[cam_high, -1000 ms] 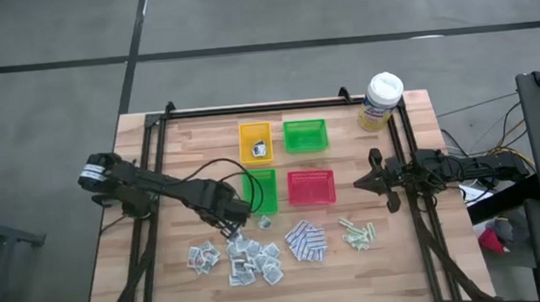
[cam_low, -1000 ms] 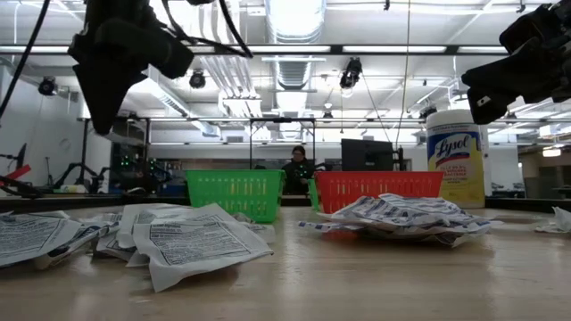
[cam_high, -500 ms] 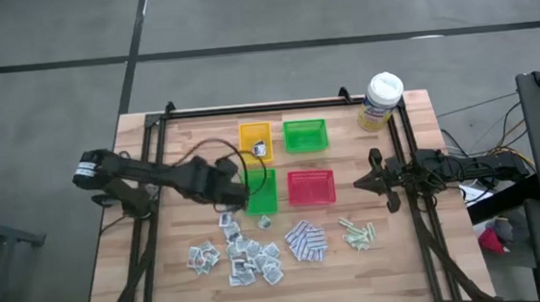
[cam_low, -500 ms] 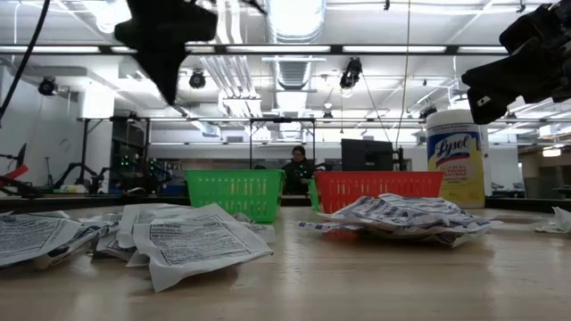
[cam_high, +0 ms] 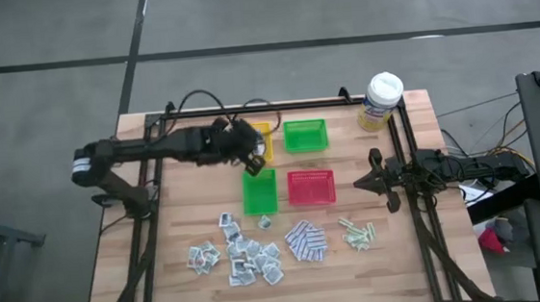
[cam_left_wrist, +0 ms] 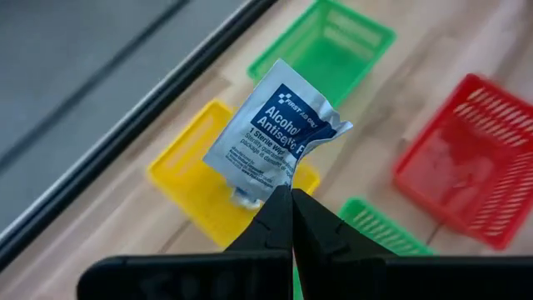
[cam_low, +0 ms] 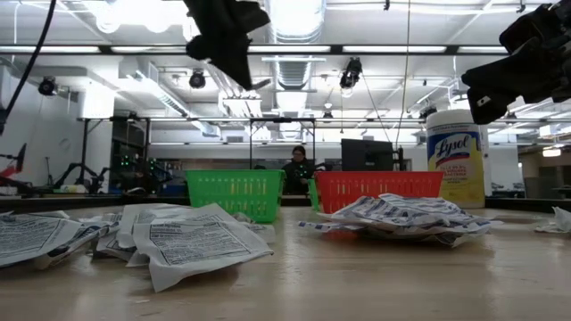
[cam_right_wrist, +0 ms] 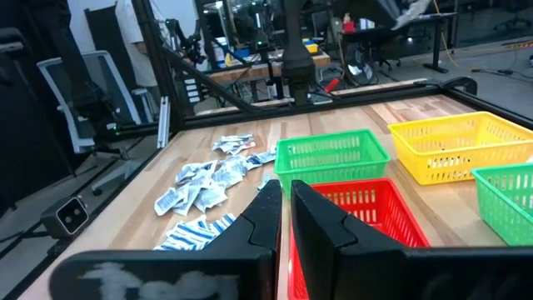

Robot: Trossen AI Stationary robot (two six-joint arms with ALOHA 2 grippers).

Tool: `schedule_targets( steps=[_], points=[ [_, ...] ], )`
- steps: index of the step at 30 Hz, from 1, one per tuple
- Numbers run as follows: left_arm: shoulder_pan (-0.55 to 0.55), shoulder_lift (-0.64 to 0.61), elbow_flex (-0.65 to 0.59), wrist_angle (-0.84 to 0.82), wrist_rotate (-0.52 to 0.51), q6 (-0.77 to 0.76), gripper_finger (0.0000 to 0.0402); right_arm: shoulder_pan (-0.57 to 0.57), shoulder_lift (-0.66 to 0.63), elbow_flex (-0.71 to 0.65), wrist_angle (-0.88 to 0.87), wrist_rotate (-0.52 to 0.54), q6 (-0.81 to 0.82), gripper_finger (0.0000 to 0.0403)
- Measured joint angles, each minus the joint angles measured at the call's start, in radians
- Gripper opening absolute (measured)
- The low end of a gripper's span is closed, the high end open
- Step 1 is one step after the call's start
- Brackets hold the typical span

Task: Pick & Place First Aid Supplies
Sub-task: Put the blue alcohol pad into the yellow bin

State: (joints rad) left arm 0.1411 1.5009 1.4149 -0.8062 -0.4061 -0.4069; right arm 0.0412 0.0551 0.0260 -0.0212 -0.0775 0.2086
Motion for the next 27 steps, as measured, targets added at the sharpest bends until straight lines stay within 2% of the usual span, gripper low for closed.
schedule_targets(
  steps=[5,11,18,24,27],
  points=[
    [0.117,0.002,-0.023,0.049,0.214,0.074,0.0,0.0,0.0,0.0,0.0,0.0,0.0,0.0028],
    [0.224,0.002,-0.048,0.047,0.397,0.075,0.0,0.0,0.0,0.0,0.0,0.0,0.0,0.0028],
    [0.309,0.017,-0.112,0.14,0.514,0.02,0.0,0.0,0.0,0.0,0.0,0.0,0.0,0.0028],
    [0.367,0.114,-0.114,0.201,0.636,-0.039,0.0,0.0,0.0,0.0,0.0,0.0,0.0,0.0028],
    [0.384,0.163,-0.11,0.204,0.644,-0.086,0.0,0.0,0.0,0.0,0.0,0.0,0.0,0.0028]
  ],
)
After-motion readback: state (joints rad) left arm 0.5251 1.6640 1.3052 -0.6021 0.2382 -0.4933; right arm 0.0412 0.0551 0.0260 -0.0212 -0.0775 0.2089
